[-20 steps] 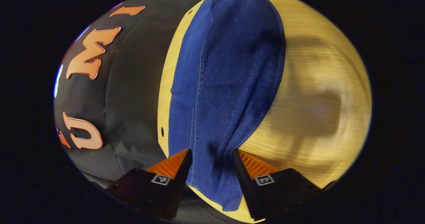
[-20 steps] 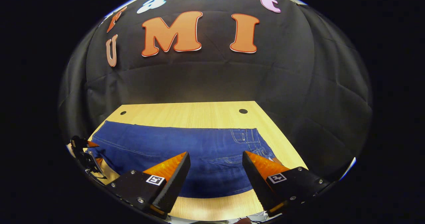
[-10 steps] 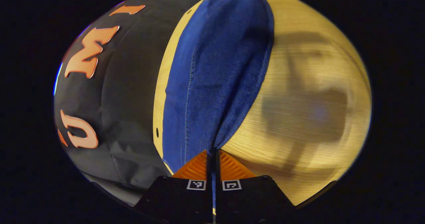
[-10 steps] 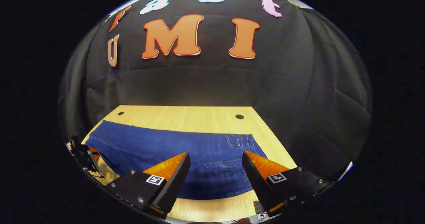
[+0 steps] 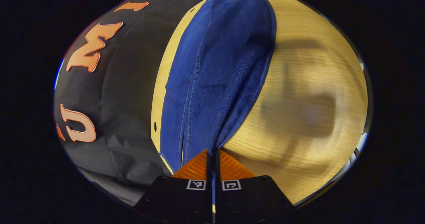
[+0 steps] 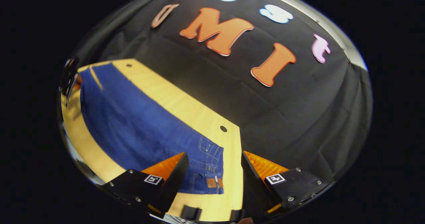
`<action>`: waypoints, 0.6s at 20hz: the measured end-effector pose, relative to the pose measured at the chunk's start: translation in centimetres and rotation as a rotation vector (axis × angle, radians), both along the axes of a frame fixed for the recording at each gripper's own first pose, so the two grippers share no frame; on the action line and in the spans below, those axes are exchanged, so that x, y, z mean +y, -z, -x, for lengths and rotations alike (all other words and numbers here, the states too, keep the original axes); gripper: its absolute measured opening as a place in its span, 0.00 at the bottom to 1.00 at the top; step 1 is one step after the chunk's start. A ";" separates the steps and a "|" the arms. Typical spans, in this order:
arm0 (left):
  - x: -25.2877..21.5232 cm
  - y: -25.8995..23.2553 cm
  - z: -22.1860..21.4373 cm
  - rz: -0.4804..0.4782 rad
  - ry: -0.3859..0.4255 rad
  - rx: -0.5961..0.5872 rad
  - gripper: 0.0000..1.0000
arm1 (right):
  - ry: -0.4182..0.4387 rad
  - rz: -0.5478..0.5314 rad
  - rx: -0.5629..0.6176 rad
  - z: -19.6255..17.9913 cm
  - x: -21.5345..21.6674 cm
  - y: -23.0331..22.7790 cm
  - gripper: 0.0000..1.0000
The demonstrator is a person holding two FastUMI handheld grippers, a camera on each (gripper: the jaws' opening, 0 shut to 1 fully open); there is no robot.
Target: Grasp the waist and the cuffs of the jeans and fold them to make the two legs overlap; first hold the waist and fold one-third of the jeans toward the cuffs, then hold the cuffs and fold the remaining one-third in the same direction to finish folding.
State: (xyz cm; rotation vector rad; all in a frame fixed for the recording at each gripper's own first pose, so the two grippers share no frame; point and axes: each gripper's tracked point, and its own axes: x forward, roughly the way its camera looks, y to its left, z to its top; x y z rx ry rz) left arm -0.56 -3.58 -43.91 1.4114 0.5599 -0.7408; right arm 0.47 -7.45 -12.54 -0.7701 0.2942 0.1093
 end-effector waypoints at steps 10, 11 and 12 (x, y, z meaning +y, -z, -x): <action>0.3 -0.2 0.3 -0.039 -0.020 0.002 0.04 | -0.299 0.587 0.180 2.5 -4.5 11.0 0.98; 0.4 -0.3 0.4 -0.044 -0.023 0.003 0.04 | -0.321 0.614 0.196 2.3 -4.9 11.8 0.98; 0.4 -0.2 0.5 -0.046 -0.028 0.006 0.04 | -0.341 0.644 0.215 2.0 -5.3 12.7 0.98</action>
